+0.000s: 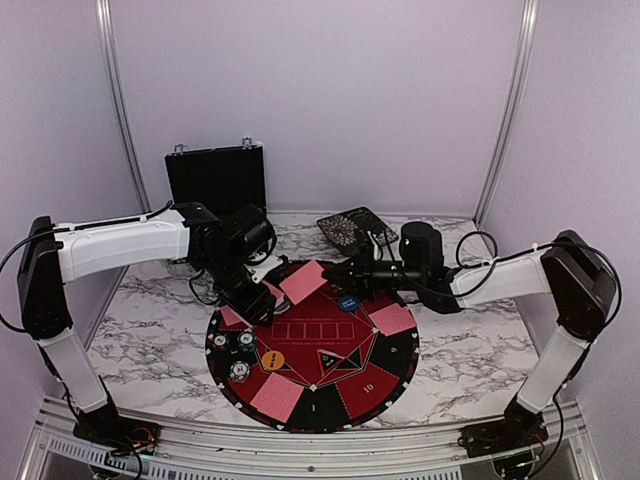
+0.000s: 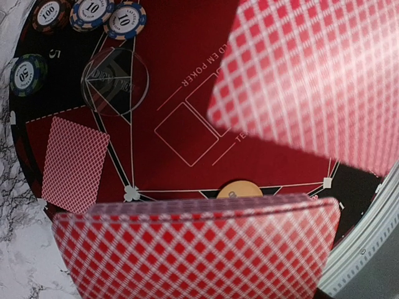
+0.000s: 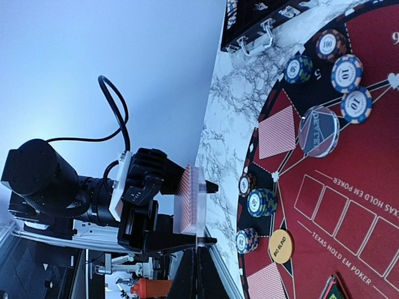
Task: Distribute texas hold em gaming equipment
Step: Pick up the poker card from the face-down deck piles, then distribute the poker card in the dealer area.
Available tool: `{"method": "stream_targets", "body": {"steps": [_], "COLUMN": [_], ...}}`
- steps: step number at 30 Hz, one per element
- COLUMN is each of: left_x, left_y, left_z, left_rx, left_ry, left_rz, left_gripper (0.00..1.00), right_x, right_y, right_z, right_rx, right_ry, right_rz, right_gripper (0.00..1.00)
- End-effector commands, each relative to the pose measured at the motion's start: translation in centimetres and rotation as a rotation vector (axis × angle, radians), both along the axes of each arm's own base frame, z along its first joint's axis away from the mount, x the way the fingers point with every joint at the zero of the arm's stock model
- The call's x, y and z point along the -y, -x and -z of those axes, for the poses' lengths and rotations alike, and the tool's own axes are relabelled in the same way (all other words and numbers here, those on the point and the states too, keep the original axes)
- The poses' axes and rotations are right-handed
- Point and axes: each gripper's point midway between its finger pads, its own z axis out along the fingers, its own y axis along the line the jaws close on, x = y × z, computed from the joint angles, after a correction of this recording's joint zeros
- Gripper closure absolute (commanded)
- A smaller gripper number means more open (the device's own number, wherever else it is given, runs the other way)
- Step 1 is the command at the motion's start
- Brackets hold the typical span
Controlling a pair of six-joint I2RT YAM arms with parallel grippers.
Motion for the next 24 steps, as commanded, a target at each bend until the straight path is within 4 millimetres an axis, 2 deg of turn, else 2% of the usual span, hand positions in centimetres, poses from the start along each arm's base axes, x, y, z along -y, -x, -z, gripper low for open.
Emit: {"method": "stream_targets", "body": {"steps": [1,7,13,20,24], "left_x": [-0.8,-2.2,-3.8,-6.0,-7.1], "left_y": [-0.5,-0.9,-1.8,-2.9,-3.5], "left_z": [-1.5,-1.1,-0.8,-0.6,-0.7], "left_rx": [0.035,0.033,0.036,0.035,0.036], "left_ry": [0.033,0.024,0.024,0.020,0.025], "left_rz": [-0.016,-0.051,-0.110,-0.183,-0.220], "left_gripper": [0.61,0.61,0.61,0.61,0.61], "right_x": [1.1,1.7,1.0,-1.8,-4.1], "right_y": [-0.8,-1.8,-3.6,-5.9,-6.7], "right_z": [-1.8,-1.2,1.1,4.0,5.8], "right_rx": [0.040,0.043,0.051,0.087,0.099], "right_ry": [-0.038,-0.021,0.048,0.140,0.169], "right_rz": [0.012,0.035,0.048,0.041,0.029], "right_gripper": [1.00,1.00,1.00,1.00,1.00]}}
